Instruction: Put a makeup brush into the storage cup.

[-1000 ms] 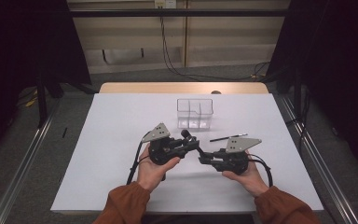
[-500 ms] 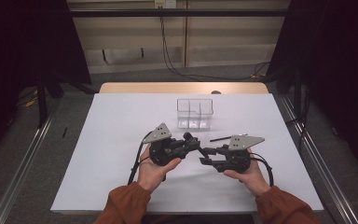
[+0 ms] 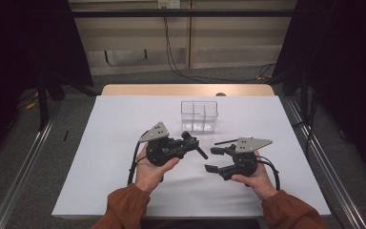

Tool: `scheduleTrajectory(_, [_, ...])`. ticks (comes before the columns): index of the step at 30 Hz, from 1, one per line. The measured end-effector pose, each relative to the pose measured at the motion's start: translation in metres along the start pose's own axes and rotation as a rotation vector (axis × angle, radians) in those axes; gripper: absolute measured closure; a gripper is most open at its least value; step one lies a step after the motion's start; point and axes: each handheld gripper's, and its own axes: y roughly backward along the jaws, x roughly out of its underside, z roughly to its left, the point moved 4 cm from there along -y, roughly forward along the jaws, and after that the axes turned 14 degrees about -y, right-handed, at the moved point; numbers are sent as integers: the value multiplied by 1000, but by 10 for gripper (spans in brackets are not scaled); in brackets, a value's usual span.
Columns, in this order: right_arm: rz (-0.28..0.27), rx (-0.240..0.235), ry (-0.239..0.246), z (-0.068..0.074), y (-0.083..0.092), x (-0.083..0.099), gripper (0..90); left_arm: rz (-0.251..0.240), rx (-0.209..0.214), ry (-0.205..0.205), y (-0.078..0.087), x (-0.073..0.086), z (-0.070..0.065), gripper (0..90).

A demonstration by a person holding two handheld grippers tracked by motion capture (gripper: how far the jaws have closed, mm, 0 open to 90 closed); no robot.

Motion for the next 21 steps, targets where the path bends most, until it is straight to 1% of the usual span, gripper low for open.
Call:
scheduleTrajectory(2, [-2,-5,-6,0,0,0,237,3,0,12,2,-1,2,797])
scheduleTrajectory(4, [0,-11,-13,1,0,0,203,22,-4,2,4,-2,4,796])
scheduleTrajectory(6, [-2,-18,-37,0,0,-1,143,23,-5,10,5,-2,5,796])
scheduleTrajectory(7, [1,-23,-50,0,0,-1,131,34,-6,3,6,-2,6,796])
scheduleTrajectory(9, [4,-22,-44,0,0,-1,52,48,-1,-1,7,-3,7,797])
scheduleTrajectory(12, [15,-33,-44,-1,1,0,21,81,1,-23,6,-4,8,796])
scheduleTrajectory(14, [5,-31,-50,-1,1,-1,25,90,2,-22,7,-4,9,796])
scheduleTrajectory(16, [7,-40,-50,-1,2,-1,26,102,1,-27,8,-5,10,796])
scheduleTrajectory(18, [11,-45,-61,-1,2,-1,37,103,1,-23,9,-6,11,796])
scheduleTrajectory(19, [13,-39,-54,-2,2,0,39,103,5,-23,10,-6,11,796])
scheduleTrajectory(20, [12,-39,-55,-2,2,0,39,107,20,-18,11,-6,12,796])
scheduleTrajectory(21, [9,-38,-55,-2,2,-1,40,118,17,-21,11,-6,12,796])
